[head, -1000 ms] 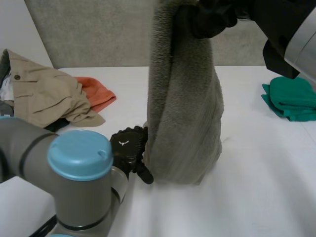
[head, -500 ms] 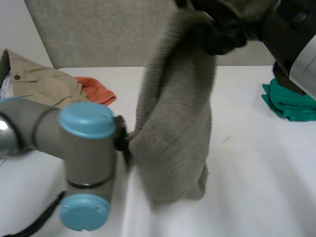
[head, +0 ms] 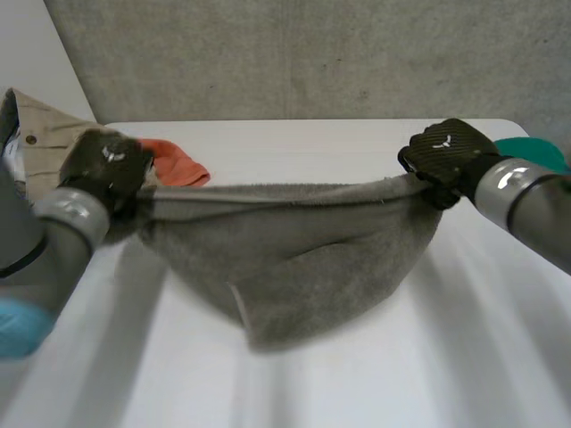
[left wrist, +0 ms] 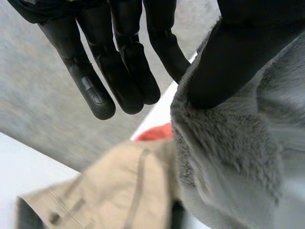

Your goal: Fold the laundry.

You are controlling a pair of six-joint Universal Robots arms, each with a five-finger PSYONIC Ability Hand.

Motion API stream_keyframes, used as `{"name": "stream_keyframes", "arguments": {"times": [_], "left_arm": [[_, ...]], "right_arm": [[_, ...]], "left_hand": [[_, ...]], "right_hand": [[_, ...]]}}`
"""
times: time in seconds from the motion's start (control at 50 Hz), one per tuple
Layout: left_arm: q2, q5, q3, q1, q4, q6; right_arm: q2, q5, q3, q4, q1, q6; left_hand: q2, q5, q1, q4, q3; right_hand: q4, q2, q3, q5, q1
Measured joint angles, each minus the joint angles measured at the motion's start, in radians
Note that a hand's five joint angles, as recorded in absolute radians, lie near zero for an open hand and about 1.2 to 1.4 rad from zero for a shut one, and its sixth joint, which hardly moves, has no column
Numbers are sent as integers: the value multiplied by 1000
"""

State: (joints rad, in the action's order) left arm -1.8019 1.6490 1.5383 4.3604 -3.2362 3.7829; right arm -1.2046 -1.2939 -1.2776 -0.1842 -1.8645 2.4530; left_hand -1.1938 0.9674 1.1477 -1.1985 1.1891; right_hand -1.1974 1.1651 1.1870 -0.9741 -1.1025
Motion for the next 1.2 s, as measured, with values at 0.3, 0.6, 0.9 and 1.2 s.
{"name": "stream_keyframes", "arguments": {"times": [0.3, 0.6, 0.9, 1.2], "left_arm": [[-193, 20, -562, -45, -429, 94], [-105, 13, -139, -30, -417, -26], [-290, 20, 228, -85, -491, -30], [-213, 18, 297, -97, -485, -31]], "right_arm": [[157, -182, 404, 609, -31, 50], [65, -104, 12, 603, -11, 91], [168, -67, -327, 446, 12, 65], [71, 62, -120, -3, 112, 137]], "left_hand": [[-1, 0, 0, 0, 2], [-1, 15, 0, 0, 2], [-2, 15, 0, -1, 2], [-2, 15, 0, -1, 2]], "right_hand": [[0, 0, 0, -6, 0], [0, 0, 1, -24, 0], [270, -245, -261, 221, 194], [603, -553, -595, 579, 501]]}}
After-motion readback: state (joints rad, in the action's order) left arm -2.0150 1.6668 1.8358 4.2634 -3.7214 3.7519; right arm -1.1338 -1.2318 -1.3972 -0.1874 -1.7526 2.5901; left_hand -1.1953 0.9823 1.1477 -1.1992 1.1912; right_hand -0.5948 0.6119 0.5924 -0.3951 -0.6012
